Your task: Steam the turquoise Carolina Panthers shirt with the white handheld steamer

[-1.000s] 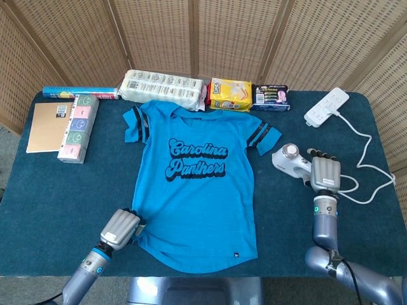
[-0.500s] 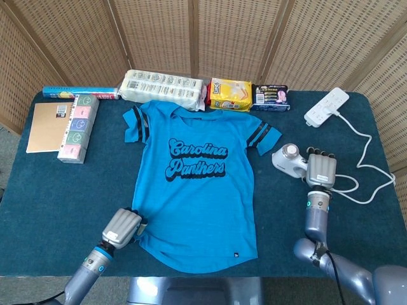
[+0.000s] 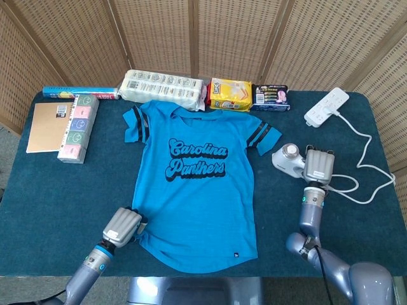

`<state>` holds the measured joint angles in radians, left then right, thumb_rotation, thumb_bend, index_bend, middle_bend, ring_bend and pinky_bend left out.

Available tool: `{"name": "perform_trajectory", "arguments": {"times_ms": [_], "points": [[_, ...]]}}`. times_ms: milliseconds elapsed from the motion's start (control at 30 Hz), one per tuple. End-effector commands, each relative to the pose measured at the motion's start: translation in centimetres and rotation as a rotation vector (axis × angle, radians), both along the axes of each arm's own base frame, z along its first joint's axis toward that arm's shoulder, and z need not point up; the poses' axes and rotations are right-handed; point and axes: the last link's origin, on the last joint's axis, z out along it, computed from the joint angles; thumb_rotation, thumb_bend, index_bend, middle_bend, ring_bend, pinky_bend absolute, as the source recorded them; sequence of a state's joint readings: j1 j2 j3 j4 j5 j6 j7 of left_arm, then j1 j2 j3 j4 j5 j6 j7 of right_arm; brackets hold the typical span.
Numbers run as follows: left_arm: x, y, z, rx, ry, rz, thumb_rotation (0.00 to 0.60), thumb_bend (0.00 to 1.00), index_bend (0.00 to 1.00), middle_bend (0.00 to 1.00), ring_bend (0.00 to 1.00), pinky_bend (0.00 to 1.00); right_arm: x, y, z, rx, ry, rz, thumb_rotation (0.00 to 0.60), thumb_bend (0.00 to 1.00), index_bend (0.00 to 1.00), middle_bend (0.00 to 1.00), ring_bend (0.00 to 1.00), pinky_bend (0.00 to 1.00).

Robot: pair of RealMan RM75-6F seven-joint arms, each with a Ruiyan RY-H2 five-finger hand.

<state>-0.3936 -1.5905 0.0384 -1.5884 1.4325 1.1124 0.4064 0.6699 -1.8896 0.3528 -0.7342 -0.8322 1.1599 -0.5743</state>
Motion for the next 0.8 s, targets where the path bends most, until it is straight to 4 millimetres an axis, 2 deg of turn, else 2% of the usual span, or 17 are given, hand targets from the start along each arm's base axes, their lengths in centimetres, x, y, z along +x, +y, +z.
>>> {"name": "perform_trajectory", "arguments": {"times_ms": [33, 100, 167, 300, 600, 800], "points": [[0.0, 0.0, 0.0, 0.001, -0.001, 0.0, 0.6, 0.33, 0.76, 0.69, 0.56, 0.5, 0.2, -0.5, -0.3, -0.001, 0.011, 0.011, 0.6, 0.43, 0.5, 0.53, 0.54, 0.49], [0.1, 0.0, 0.0, 0.002, -0.001, 0.001, 0.6, 0.33, 0.76, 0.69, 0.56, 0.5, 0.2, -0.8, -0.4, 0.001, 0.018, 0.013, 0.6, 0.43, 0.58, 0.59, 0.61, 0.62], [0.1, 0.0, 0.0, 0.002, -0.001, 0.002, 0.6, 0.33, 0.76, 0.69, 0.56, 0.5, 0.1, -1.0, -0.4, -0.001, 0.018, 0.017, 0.6, 0.43, 0.64, 0.66, 0.68, 0.69], [-0.1, 0.0, 0.0, 0.001, 0.003, 0.008, 0.6, 0.33, 0.76, 0.69, 0.56, 0.5, 0.2, -1.2, -0.4, -0.011, -0.012, 0.028, 0.6, 0.41, 0.72, 0.73, 0.78, 0.79], [0.0, 0.1, -0.1, 0.003, 0.007, 0.006, 0.6, 0.33, 0.76, 0.69, 0.56, 0.5, 1.0, -1.7, 0.5, -0.047, -0.073, 0.074, 0.6, 0.41, 0.77, 0.77, 0.82, 0.83], [0.1, 0.0, -0.2, -0.001, 0.009, 0.003, 0.6, 0.33, 0.76, 0.69, 0.56, 0.5, 3.1, -2.0, 1.3, -0.053, -0.106, 0.153, 0.6, 0.4, 0.77, 0.77, 0.82, 0.83]]}}
